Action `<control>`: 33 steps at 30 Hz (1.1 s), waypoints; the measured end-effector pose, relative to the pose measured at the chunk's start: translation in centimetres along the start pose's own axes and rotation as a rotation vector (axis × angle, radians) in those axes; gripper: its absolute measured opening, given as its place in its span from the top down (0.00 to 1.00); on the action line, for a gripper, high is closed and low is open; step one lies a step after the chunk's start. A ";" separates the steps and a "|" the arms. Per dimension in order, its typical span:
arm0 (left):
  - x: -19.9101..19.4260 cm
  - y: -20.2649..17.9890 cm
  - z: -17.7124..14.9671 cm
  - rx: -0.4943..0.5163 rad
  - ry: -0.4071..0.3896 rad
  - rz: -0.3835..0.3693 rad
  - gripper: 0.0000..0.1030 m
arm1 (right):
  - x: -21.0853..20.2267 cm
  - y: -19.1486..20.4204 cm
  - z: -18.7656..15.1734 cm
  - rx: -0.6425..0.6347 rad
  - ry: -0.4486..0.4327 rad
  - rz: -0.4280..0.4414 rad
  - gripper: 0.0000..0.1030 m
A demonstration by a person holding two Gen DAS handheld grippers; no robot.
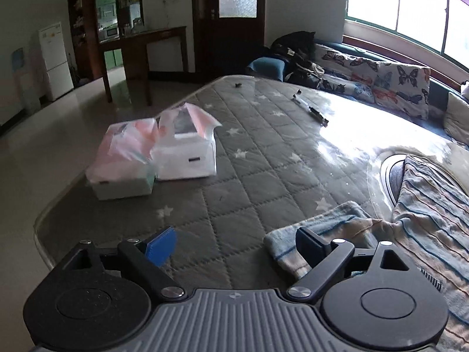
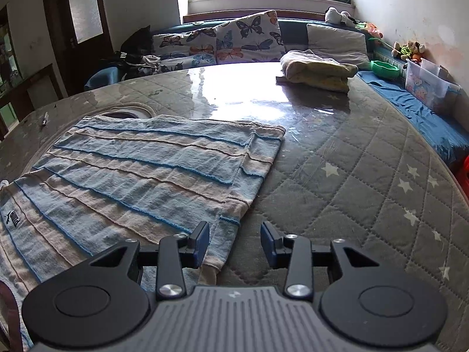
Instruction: Fold clothes
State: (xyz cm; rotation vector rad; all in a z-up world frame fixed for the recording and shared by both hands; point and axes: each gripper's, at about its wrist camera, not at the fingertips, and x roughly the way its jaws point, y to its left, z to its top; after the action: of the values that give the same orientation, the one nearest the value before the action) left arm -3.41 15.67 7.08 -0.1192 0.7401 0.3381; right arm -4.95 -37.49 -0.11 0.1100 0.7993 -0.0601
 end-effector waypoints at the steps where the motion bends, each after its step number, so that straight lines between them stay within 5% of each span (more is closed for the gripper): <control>1: 0.0 -0.3 0.1 0.011 -0.005 -0.013 0.13 | 0.1 0.0 0.0 0.002 0.000 0.001 0.62; 5: 0.3 -2.7 0.5 0.077 -0.023 -0.089 0.23 | 0.4 0.2 0.1 0.007 -0.004 0.007 0.62; 9: 1.7 -5.6 1.3 0.151 -0.036 -0.170 0.49 | 0.7 0.3 0.4 0.008 -0.005 0.008 0.62; 19: 8.0 -10.7 2.0 0.327 0.050 -0.239 0.51 | 1.8 0.4 0.7 0.012 0.007 0.008 0.62; 22: 8.4 -10.8 1.6 0.354 0.048 -0.270 0.77 | 2.1 0.3 0.9 0.015 0.009 0.003 0.62; 26: 8.4 -11.0 1.2 0.377 0.014 -0.278 0.96 | 2.5 0.3 1.1 0.012 0.008 -0.005 0.62; 33: 8.0 -10.4 1.5 0.335 0.000 -0.316 0.92 | 3.2 1.1 1.4 -0.024 0.001 -0.031 0.62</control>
State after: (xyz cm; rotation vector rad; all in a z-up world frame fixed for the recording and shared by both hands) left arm 6.67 8.29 2.61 0.0811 0.7556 -0.0887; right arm -1.65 -36.65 -1.32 0.0748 0.8026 -0.0801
